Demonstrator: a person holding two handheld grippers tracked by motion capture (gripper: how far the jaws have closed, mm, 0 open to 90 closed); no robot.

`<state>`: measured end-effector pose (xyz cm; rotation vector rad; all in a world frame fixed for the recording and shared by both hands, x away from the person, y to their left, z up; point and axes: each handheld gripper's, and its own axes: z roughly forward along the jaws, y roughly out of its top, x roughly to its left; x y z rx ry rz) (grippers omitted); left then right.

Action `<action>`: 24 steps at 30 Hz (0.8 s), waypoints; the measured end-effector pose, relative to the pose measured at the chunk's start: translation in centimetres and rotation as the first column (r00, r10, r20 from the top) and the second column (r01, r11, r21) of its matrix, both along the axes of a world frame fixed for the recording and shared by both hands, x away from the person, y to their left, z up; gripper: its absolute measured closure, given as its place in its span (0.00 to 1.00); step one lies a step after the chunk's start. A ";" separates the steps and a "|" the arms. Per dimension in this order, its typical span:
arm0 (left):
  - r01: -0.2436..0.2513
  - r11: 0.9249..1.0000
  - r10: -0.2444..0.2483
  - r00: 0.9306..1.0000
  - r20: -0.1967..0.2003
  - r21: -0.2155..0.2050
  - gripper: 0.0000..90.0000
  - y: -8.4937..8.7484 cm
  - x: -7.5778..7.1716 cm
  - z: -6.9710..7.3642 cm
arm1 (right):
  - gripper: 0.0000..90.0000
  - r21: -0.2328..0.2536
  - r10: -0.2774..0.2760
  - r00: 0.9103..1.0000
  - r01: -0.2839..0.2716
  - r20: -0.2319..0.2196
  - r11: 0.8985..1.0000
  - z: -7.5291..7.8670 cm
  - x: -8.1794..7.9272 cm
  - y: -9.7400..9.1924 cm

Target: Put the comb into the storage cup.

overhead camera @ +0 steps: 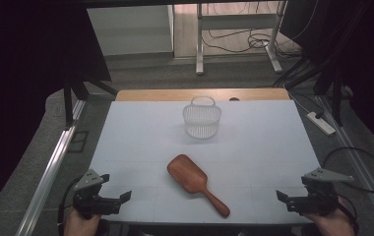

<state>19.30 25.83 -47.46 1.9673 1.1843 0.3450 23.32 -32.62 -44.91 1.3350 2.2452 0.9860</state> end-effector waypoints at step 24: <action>0.007 1.000 -0.006 0.999 -0.034 0.019 0.00 -0.2 0.4 -0.1 | 0.00 0.005 0.013 1.000 -0.013 -0.009 1.000 0.0 -0.1 0.1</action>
